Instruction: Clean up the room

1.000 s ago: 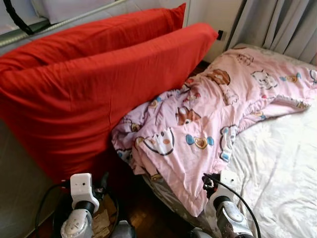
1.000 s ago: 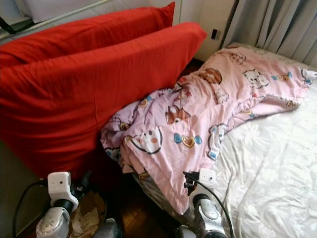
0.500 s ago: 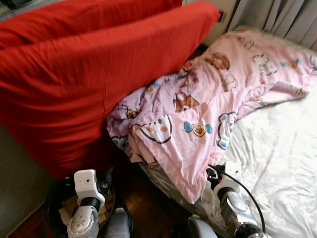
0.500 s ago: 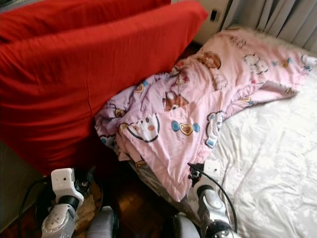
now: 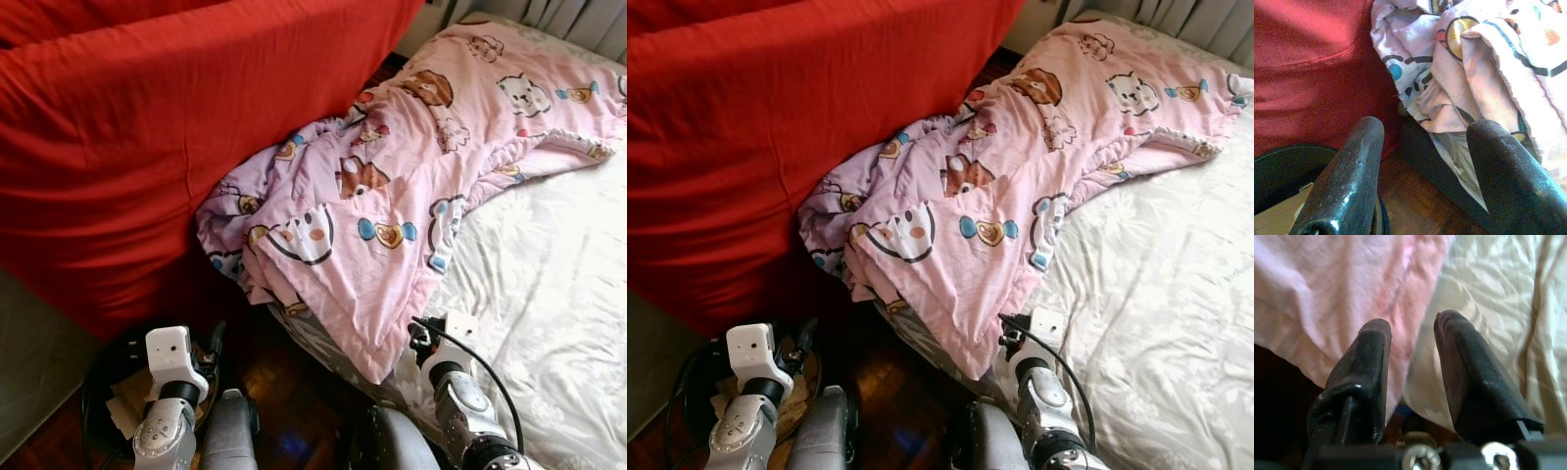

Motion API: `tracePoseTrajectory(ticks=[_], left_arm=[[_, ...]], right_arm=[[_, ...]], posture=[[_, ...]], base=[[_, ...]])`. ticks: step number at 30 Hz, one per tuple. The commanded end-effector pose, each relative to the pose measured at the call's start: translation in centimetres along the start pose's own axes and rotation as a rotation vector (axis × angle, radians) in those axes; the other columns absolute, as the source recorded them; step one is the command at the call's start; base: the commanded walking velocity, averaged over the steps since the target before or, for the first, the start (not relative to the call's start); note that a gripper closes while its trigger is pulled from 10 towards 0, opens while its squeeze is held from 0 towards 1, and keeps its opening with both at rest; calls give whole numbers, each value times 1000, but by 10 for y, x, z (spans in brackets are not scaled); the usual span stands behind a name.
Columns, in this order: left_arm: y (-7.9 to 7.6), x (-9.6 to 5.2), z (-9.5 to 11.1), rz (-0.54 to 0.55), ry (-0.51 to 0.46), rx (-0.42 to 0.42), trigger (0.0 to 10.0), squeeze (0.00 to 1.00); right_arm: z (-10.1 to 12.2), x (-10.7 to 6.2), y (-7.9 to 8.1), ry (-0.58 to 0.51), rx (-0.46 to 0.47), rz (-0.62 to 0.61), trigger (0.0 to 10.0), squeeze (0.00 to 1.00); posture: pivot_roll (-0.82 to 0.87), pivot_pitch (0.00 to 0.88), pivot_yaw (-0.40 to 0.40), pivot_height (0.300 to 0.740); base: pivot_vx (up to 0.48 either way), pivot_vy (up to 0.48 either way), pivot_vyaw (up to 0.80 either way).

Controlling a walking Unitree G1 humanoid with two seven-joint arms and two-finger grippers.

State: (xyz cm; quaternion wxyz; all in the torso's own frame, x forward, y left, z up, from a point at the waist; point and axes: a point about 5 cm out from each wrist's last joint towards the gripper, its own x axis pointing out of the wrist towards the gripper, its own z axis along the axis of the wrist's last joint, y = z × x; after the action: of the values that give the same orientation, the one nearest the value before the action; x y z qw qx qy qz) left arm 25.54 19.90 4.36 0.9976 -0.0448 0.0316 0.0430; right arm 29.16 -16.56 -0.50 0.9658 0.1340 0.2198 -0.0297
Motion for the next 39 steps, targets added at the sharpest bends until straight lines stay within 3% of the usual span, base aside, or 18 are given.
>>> tracePoseTrajectory(ticks=[1, 4, 9, 16, 17, 28, 39], left_arm=[[-1, -4, -3, 4, 18, -18, 10000, 0], [0, -4, -2, 7, 13, -18, 10000, 0], [4, -7, 0, 13, 12, -14, 10000, 0], [6, -15, 5, 13, 6, -7, 10000, 0], [6, -17, 7, 11, 4, -3, 10000, 0], [14, -35, 27, 17, -21, 32, 10000, 0], [12, -45, 44, 28, -40, 41, 10000, 0]], right_arm=[[-9, -3, -6, 43, 10, -18, 10000, 0], [-5, -3, -6, 5, 23, -9, 10000, 0], [-5, -2, -4, 22, 23, -12, 10000, 0], [-2, 1, -1, 24, 95, -9, 10000, 0], [2, 2, 1, 15, 131, 7, 10000, 1000], [15, 10, 15, 5, 140, 50, 10000, 1000], [36, 16, 42, -54, 144, 222, 10000, 1000]], posture=[[174, 309, -82, 630], [179, 311, -81, 610], [188, 316, -73, 610], [213, 337, -55, 610], [222, 349, -49, 610], [284, 409, -15, 610], [309, 458, -18, 610]], base=[[0, 0, 0], [0, 0, 0], [0, 0, 0], [0, 0, 0], [0, 0, 0], [0, 0, 0], [0, 0, 0]])
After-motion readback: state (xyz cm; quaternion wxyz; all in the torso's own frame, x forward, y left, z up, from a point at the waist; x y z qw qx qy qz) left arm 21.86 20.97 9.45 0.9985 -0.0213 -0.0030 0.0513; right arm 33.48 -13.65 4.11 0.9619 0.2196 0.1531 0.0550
